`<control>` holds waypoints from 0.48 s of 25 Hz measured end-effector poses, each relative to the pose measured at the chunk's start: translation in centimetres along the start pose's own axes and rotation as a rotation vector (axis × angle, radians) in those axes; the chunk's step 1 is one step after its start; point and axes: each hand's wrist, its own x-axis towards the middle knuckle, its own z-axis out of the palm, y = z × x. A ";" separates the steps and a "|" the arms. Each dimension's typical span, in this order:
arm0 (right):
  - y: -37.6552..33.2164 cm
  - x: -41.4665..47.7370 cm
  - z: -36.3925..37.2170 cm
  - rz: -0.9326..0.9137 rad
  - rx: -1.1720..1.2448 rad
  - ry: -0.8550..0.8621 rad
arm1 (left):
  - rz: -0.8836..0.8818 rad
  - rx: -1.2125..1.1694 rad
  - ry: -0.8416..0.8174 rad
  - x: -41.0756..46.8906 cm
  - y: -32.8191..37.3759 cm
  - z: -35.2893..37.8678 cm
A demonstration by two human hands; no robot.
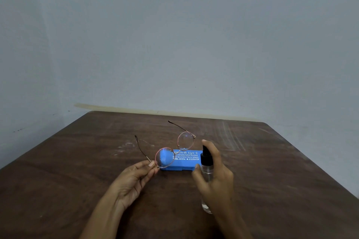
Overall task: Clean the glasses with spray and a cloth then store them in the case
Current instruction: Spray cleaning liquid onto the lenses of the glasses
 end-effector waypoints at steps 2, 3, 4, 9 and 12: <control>0.0 0.0 -0.1 -0.006 0.003 -0.016 | -0.001 0.000 -0.003 0.1 -0.1 0.0; 0.0 0.0 -0.1 -0.011 -0.001 -0.024 | -0.001 0.000 -0.005 0.1 -0.1 -0.1; 0.0 0.0 -0.2 -0.015 -0.006 -0.029 | 0.000 0.003 -0.006 0.1 -0.1 -0.1; 0.2 0.0 -0.2 -0.004 0.003 -0.055 | 0.003 0.024 0.000 0.2 -0.3 -0.1; 0.1 0.0 -0.2 0.003 0.006 -0.066 | 0.000 0.027 0.003 0.2 -0.3 -0.1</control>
